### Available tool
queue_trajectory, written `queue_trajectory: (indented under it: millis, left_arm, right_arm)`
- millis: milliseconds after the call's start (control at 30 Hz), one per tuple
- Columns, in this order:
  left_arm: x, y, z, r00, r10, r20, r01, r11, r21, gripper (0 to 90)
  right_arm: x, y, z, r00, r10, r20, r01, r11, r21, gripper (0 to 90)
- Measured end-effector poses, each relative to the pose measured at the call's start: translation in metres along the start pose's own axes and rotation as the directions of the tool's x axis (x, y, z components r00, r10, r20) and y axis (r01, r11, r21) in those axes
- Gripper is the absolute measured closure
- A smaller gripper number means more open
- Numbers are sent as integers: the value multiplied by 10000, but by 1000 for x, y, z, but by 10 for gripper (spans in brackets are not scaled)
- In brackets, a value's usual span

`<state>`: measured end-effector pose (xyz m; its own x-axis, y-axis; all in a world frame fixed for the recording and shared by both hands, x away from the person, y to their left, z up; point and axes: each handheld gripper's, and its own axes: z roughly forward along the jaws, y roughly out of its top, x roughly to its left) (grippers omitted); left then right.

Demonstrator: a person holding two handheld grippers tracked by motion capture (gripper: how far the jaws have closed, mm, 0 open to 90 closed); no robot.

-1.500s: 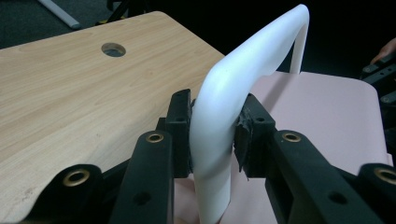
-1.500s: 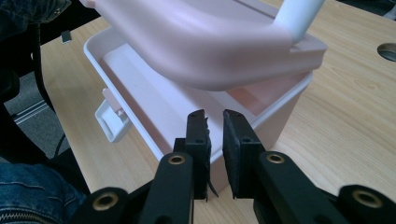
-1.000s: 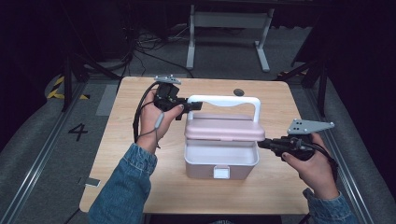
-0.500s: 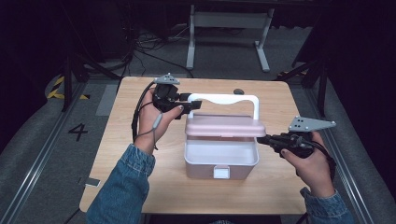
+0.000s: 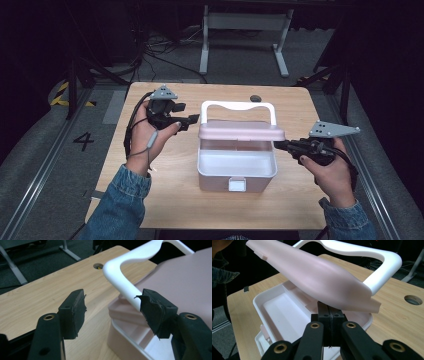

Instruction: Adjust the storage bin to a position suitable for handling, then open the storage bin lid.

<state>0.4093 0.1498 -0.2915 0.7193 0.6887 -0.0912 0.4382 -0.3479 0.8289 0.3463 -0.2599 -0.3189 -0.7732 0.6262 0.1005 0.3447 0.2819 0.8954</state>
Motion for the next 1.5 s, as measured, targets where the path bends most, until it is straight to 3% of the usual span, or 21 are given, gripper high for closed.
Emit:
queue_trajectory:
  millis: [267, 433, 567, 667, 733, 833, 967, 1067, 1100, 1167, 1233, 1267, 1333, 1500]
  left_arm:
    - [-3, -15, -16, 9988, 491, -90, -487, 9979, 439, 360]
    - [-5, -21, -24, 9960, 852, 279, -861, 9958, 319, 364]
    - [-6, -26, -25, 9841, 1481, 984, -1473, 9890, -154, 384]
    - [-8, -28, -22, 9632, 2200, 1548, -2132, 9752, -594, 415]
    - [-11, -29, -18, 9523, 2553, 1670, -2495, 9668, -552, 426]
    - [-12, -29, -14, 9500, 2705, 1559, -2645, 9626, -583, 428]
    - [-16, -29, -7, 9495, 2577, 1791, -2476, 9658, -766, 433]
    - [-18, -27, -3, 9483, 2749, 1584, -2629, 9603, -927, 432]
    - [-19, -25, -1, 9450, 2903, 1505, -2771, 9553, -1026, 432]
    - [-23, -23, 2, 9443, 2898, 1556, -2757, 9553, -1065, 433]
    - [-27, -21, 6, 9339, 3219, 1555, -3057, 9446, -1197, 434]
    - [-27, -21, 6, 9339, 3219, 1555, -3057, 9446, -1197, 433]
    - [-32, -18, 10, 9285, 3444, 1391, -3272, 9356, -1324, 428]
    - [-35, -14, 16, 9300, 3417, 1355, -3221, 9352, -1474, 433]
  right_arm:
    - [1, 2, 1, 10000, 30, 74, -29, 9999, -147, 900]
    - [0, 4, 1, 10000, 92, 39, -91, 9998, -198, 900]
    - [0, 4, 1, 9999, 114, 15, -114, 9997, -207, 900]
    - [0, 4, 1, 9999, 148, -16, -148, 9997, -195, 900]
    - [0, 4, 1, 9999, 151, -47, -152, 9997, -206, 900]
    - [0, 4, 1, 9998, 168, -85, -170, 9996, -223, 900]
    - [-1, 4, 2, 9994, 275, -197, -280, 9993, -228, 900]
    - [-2, 4, 2, 9992, 376, -160, -379, 9991, -168, 900]
    - [-2, 4, 2, 9990, 417, -157, -420, 9990, -170, 900]
    - [-3, 4, 1, 9988, 460, -173, -463, 9988, -182, 900]
    - [-3, 4, 1, 9985, 518, -155, -521, 9984, -206, 900]
    - [-3, 4, 1, 9984, 533, -177, -537, 9983, -228, 900]
    - [-4, 4, 1, 9982, 575, -151, -578, 9980, -245, 900]
    - [-4, 4, 1, 9979, 627, -151, -630, 9977, -233, 900]
